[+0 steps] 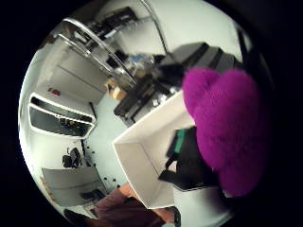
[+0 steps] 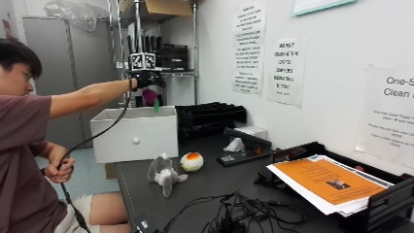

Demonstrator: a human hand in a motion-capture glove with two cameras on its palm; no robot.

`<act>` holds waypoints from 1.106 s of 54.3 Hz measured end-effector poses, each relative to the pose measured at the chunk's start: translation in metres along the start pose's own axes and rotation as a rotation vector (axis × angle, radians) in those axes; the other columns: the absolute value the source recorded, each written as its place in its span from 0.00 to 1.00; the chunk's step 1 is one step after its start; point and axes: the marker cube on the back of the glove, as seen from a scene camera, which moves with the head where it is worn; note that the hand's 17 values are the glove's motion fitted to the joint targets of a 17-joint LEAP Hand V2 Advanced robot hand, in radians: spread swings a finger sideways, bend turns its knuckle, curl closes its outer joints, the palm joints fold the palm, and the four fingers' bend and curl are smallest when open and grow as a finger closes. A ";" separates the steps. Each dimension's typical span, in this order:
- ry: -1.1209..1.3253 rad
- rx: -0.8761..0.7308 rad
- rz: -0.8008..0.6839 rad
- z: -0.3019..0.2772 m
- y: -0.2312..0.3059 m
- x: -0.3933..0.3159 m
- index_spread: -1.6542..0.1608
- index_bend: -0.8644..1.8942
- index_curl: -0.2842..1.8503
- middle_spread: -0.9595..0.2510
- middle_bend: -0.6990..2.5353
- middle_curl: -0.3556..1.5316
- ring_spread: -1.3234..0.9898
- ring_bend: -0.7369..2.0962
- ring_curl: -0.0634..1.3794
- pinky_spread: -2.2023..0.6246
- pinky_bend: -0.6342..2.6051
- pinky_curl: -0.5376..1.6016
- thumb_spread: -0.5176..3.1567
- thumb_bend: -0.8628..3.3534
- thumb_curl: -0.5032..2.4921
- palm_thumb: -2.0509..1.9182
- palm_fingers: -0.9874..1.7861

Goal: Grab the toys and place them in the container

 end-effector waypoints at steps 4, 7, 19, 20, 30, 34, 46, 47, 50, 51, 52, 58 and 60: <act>-0.085 -0.118 -0.019 0.008 -0.004 0.000 0.79 0.38 0.51 0.68 0.42 0.53 0.49 0.70 0.45 0.69 0.59 0.54 0.39 0.17 0.43 0.54 0.22; -0.091 -0.085 -0.031 0.006 -0.004 0.004 0.79 0.32 0.42 0.74 0.34 0.47 0.52 0.59 0.36 0.72 0.57 0.50 0.40 0.18 0.40 0.51 0.13; 0.013 -0.122 0.033 -0.011 0.019 0.046 0.80 0.30 0.28 0.83 0.25 0.39 0.58 0.44 0.22 0.78 0.52 0.44 0.43 0.18 0.33 0.49 0.17; 0.022 -0.120 0.045 -0.013 0.022 0.051 0.80 0.30 0.27 0.83 0.25 0.38 0.58 0.43 0.22 0.78 0.51 0.44 0.43 0.18 0.33 0.49 0.17; 0.091 -0.131 0.162 -0.033 0.028 0.073 0.80 0.30 0.22 0.84 0.25 0.35 0.59 0.41 0.22 0.79 0.49 0.43 0.43 0.18 0.29 0.49 0.19; 0.117 -0.132 0.203 -0.041 0.050 0.098 0.80 0.30 0.20 0.85 0.25 0.34 0.59 0.40 0.22 0.80 0.49 0.43 0.43 0.18 0.29 0.49 0.19; 0.089 -0.171 0.291 -0.040 0.115 0.162 0.80 0.31 0.17 0.84 0.25 0.32 0.59 0.38 0.22 0.80 0.48 0.42 0.43 0.19 0.27 0.49 0.20; 0.088 -0.177 0.298 -0.038 0.121 0.166 0.80 0.31 0.17 0.84 0.25 0.32 0.59 0.38 0.23 0.80 0.48 0.42 0.43 0.19 0.26 0.49 0.20; 0.092 -0.196 0.316 -0.030 0.137 0.180 0.80 0.31 0.17 0.84 0.25 0.31 0.59 0.38 0.23 0.80 0.48 0.42 0.43 0.19 0.26 0.49 0.21; 0.095 -0.203 0.321 -0.027 0.142 0.185 0.80 0.31 0.17 0.84 0.25 0.31 0.59 0.38 0.23 0.80 0.48 0.42 0.43 0.19 0.26 0.50 0.21; 0.097 -0.208 0.327 -0.024 0.147 0.189 0.80 0.31 0.16 0.84 0.25 0.31 0.59 0.38 0.23 0.80 0.47 0.42 0.44 0.19 0.26 0.49 0.21; 0.077 -0.224 0.360 -0.005 0.169 0.214 0.80 0.31 0.16 0.84 0.25 0.31 0.59 0.38 0.24 0.80 0.47 0.42 0.44 0.19 0.26 0.50 0.21; 0.068 -0.233 0.371 0.004 0.175 0.222 0.80 0.31 0.16 0.84 0.25 0.31 0.59 0.38 0.24 0.80 0.47 0.42 0.44 0.19 0.25 0.50 0.21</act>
